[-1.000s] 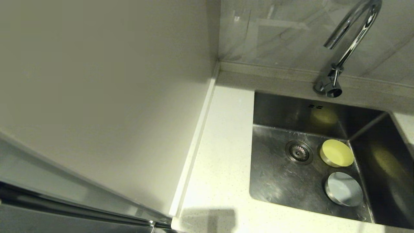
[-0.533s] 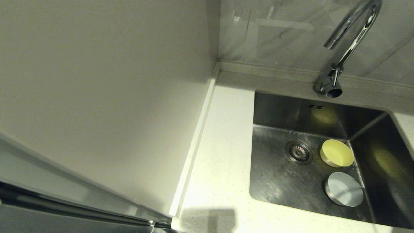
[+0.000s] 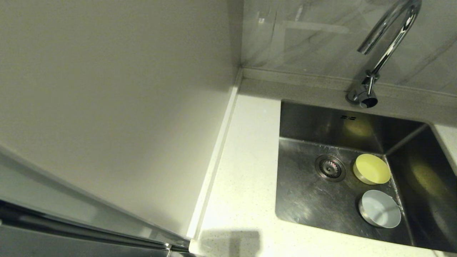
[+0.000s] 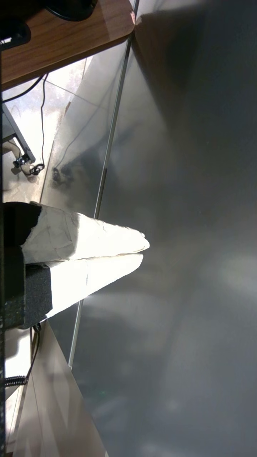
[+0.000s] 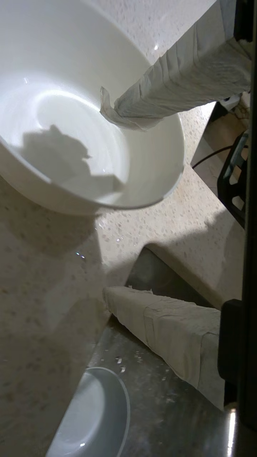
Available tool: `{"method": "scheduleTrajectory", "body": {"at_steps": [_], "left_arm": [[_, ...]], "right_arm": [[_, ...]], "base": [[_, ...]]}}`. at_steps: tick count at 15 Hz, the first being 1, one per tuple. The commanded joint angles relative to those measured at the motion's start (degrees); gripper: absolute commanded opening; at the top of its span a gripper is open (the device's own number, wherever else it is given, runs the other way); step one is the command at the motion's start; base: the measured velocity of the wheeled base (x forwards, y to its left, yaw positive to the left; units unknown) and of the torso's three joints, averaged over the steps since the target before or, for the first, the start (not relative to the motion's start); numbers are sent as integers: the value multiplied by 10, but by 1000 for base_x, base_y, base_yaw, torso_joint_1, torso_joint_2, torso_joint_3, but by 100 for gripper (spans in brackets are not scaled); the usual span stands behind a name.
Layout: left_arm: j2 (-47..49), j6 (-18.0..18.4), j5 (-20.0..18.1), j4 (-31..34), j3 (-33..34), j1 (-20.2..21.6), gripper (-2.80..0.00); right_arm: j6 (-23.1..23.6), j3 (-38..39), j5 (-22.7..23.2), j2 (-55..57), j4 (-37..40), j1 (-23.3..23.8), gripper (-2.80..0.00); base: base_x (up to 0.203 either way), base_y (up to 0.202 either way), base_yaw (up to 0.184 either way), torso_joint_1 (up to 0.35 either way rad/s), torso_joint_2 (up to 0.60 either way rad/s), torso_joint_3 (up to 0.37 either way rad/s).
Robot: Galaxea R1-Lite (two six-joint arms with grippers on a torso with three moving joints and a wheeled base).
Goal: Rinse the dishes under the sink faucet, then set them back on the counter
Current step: Put a bowl into the sink
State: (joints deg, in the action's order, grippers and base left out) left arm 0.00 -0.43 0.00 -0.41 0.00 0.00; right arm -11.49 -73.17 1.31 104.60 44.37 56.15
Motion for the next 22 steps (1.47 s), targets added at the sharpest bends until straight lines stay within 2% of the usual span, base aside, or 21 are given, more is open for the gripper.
{"method": "scheduleTrajectory", "body": {"at_steps": [1, 5, 6, 17, 19, 22], "left_arm": [[0, 0, 0, 0, 2, 0, -280], [0, 0, 0, 0, 2, 0, -280], [0, 0, 0, 0, 2, 0, -280], [0, 0, 0, 0, 1, 0, -280], [0, 0, 0, 0, 2, 0, -280], [0, 0, 0, 0, 2, 0, -280]], "right_arm": [[6, 7, 21, 9, 3, 1, 0], [8, 1, 33, 11, 3, 2, 0], [8, -3, 35, 11, 3, 4, -280], [12, -2, 60, 10, 4, 14, -280], [18, -1, 83, -15, 24, 13, -280], [73, 0, 141, -93, 95, -13, -280]], "base": [[0, 0, 0, 0, 0, 0], [0, 0, 0, 0, 0, 0], [0, 0, 0, 0, 0, 0], [0, 0, 0, 0, 0, 0], [0, 0, 0, 0, 0, 0], [0, 0, 0, 0, 0, 0]]}}
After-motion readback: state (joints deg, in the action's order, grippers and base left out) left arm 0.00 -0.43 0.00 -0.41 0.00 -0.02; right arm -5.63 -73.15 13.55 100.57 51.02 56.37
